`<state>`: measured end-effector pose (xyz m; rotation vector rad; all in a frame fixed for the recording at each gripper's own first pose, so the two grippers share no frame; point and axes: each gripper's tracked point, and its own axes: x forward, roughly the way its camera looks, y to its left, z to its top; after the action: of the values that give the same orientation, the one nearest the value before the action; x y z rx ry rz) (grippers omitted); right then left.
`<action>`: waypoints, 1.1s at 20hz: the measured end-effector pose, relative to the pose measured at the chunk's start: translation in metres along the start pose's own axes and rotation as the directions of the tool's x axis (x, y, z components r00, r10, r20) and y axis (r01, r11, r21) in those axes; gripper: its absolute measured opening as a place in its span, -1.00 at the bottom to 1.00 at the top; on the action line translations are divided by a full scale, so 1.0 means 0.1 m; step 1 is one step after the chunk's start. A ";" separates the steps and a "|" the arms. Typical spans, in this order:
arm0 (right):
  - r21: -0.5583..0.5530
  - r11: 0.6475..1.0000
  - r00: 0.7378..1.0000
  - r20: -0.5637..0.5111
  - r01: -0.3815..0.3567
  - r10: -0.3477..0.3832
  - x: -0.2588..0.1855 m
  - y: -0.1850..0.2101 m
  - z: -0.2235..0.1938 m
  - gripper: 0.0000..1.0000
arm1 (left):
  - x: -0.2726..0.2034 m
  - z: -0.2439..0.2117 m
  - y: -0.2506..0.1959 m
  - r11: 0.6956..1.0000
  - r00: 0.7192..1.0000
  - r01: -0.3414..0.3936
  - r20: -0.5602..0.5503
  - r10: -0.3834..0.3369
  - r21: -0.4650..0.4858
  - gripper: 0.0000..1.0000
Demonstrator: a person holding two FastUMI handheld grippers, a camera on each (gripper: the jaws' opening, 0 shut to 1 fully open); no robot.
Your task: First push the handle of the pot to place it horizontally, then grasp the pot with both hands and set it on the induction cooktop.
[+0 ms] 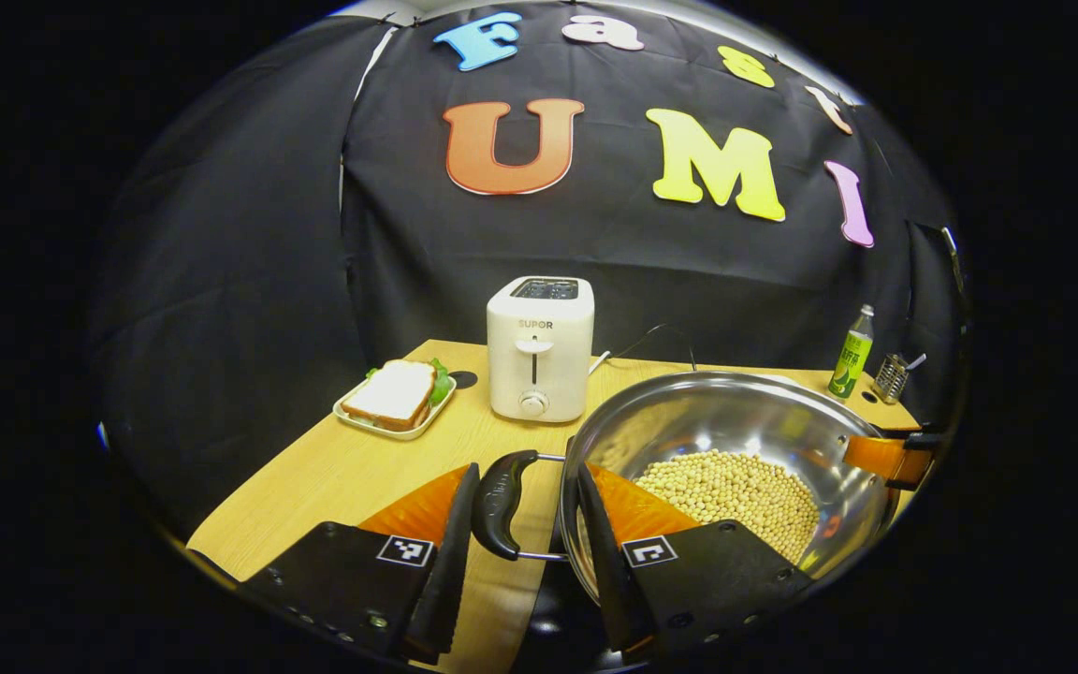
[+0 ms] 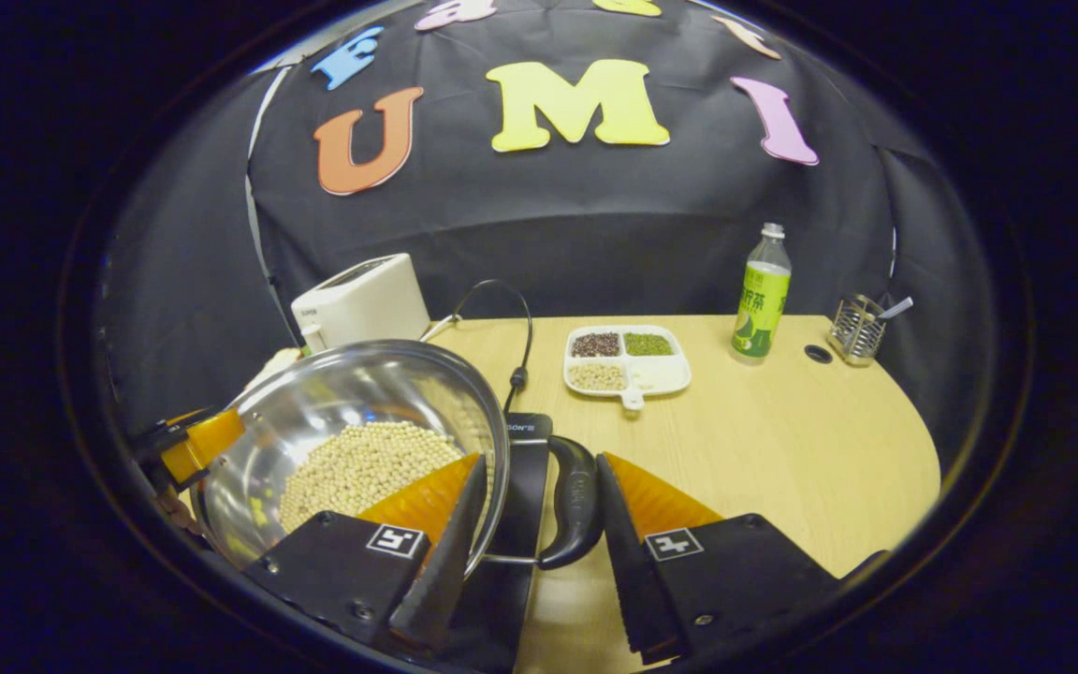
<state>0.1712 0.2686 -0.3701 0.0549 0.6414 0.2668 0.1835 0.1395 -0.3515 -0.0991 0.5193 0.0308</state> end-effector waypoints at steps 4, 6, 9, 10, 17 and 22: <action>0.028 0.998 0.998 -0.024 -0.063 0.064 0.05 0.07 -0.09 0.67 | -0.03 -0.08 0.07 0.999 0.998 -0.042 -0.039 0.043 0.025 0.47; 0.047 0.994 0.995 -0.024 -0.100 0.101 0.06 0.12 -0.11 0.83 | -0.08 0.03 0.05 0.999 0.999 -0.032 -0.009 0.032 0.016 0.72; 0.047 0.994 0.995 0.024 -0.096 0.094 0.05 0.11 0.00 0.84 | -0.15 0.11 -0.02 1.000 1.000 -0.011 0.011 0.010 0.019 0.89; 0.037 0.995 0.995 0.045 -0.092 0.090 0.03 0.10 0.05 0.86 | -0.18 0.17 -0.03 1.000 1.000 -0.007 0.027 0.006 0.022 0.90; -0.030 0.999 0.984 0.173 -0.040 0.044 -0.54 0.01 0.42 0.87 | -0.71 0.38 0.00 1.000 0.996 -0.029 0.080 0.029 0.010 0.89; -0.021 1.000 0.969 0.246 0.017 -0.012 -1.17 -0.19 0.51 0.86 | -1.13 0.54 -0.21 1.000 0.990 0.004 0.141 -0.006 0.012 0.90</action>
<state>0.1165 0.2215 -0.2637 0.0600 0.3917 0.2484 0.1130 0.1234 -0.2465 -0.0862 0.3778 0.0298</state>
